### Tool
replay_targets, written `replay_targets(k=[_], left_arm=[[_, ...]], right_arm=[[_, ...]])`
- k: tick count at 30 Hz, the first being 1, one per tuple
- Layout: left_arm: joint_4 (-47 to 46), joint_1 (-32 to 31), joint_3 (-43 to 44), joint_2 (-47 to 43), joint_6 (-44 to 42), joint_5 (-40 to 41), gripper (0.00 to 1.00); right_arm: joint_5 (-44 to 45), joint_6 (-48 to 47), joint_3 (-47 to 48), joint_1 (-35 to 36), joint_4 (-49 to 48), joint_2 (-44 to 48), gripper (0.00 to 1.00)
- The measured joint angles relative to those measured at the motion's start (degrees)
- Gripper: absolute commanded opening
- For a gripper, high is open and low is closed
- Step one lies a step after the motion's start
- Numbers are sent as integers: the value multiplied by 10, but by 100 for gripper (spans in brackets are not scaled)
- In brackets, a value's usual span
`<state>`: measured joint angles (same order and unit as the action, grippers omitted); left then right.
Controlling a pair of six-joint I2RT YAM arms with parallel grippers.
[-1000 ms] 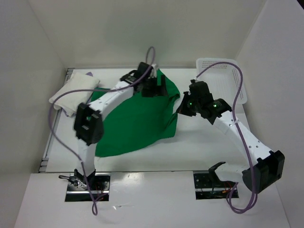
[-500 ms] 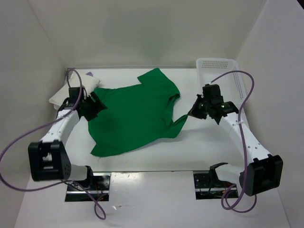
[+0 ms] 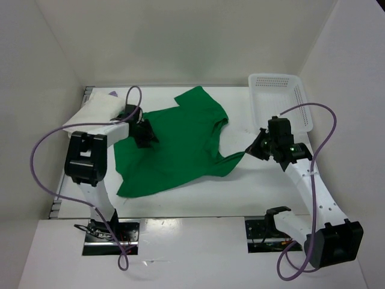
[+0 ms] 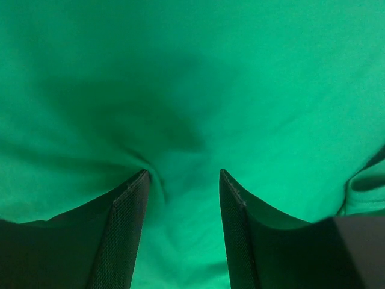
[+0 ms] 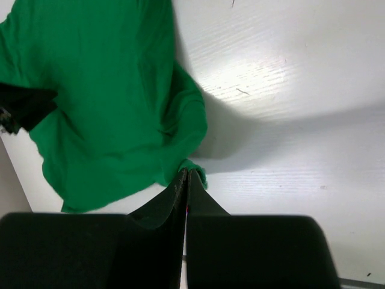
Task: Fold and stack the t-shirts
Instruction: Flatten out the crumpled T-shirt at the center of the board.
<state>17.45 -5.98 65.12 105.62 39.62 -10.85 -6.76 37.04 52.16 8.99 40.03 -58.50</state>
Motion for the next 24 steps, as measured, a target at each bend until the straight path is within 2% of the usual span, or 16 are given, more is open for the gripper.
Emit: replay_targets(k=[4,9,11,12,13,16,18,20,24], left_arm=[[-4,-54,102,77,10,4,56],[4,-104,288,205,24,0,56],[10,-121,350,242,29,-2,62],[10,-129,367,249,30,-2,73],[10,-137,371,250,31,1,78],[10,-152,319,198,34,16,88],[11,-147,238,118,31,25,88],[13,-122,137,8,26,38,83],[21,-11,-33,-253,24,64,39]], right_arm=[[-7,20,-18,-3,5,22,0],[-28,56,-40,-6,13,55,0],[-33,64,-43,-7,15,60,0],[-35,67,-43,-7,15,61,0],[-38,70,-43,-7,15,62,0],[-52,77,-49,-7,11,62,0],[-57,82,-56,-7,11,61,0],[-59,82,-59,-7,12,61,0],[-69,78,-59,-7,5,48,0]])
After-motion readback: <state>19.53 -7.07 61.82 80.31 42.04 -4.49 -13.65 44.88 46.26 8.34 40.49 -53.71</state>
